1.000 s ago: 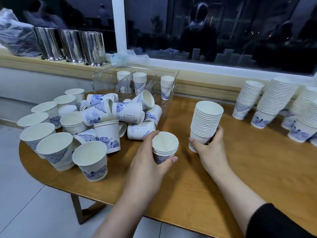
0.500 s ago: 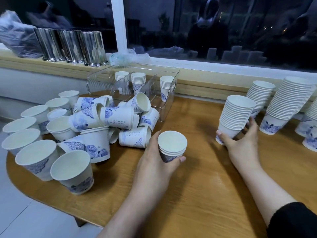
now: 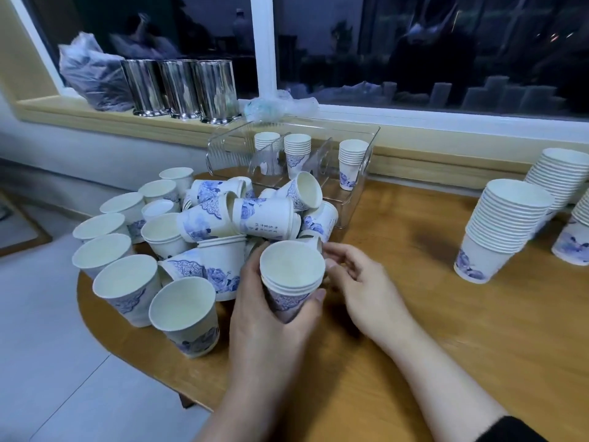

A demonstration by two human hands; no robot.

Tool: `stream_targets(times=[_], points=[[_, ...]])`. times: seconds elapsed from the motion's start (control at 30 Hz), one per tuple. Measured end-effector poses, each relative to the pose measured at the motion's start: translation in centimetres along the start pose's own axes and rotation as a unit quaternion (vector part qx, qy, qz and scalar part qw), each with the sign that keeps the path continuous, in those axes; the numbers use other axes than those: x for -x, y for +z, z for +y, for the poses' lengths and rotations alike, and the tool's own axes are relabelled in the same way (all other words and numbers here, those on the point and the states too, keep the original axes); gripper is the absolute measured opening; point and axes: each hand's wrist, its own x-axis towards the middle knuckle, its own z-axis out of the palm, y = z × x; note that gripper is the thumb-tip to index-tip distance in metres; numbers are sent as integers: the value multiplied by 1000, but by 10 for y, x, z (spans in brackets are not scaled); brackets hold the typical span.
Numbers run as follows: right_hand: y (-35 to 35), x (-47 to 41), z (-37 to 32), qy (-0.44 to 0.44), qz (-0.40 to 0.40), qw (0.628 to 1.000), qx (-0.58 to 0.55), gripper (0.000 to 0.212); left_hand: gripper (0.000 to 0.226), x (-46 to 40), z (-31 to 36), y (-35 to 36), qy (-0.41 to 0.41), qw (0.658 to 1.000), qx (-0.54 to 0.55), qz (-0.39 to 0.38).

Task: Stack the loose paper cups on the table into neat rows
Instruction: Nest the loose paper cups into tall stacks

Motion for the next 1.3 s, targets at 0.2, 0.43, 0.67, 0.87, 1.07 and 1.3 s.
stream_targets(times=[0.2, 0.43, 0.67, 0.87, 1.07, 1.3], points=[[23, -13, -3, 11, -7, 999, -33, 17, 72, -3, -9, -4, 4, 1000, 9, -16], [-24, -8, -4, -39, 180, 977, -109, 14, 80, -1, -19, -7, -1, 999, -6, -43], [-23, 6, -31, -167, 170, 965, -111, 15, 93, -1, -20, -5, 23, 997, -33, -71], [-18, 11, -30, -206, 1, 978, -23, 17, 89, -4, -24, -8, 0, 998, -2, -57], [-18, 12, -32, -248, -49, 967, 38, 26, 88, -1, -19, -6, 17, 997, -13, -71], [-7, -2, -16, -142, 108, 984, 1, 18, 88, -2, -19, -9, -8, 999, 31, -25]])
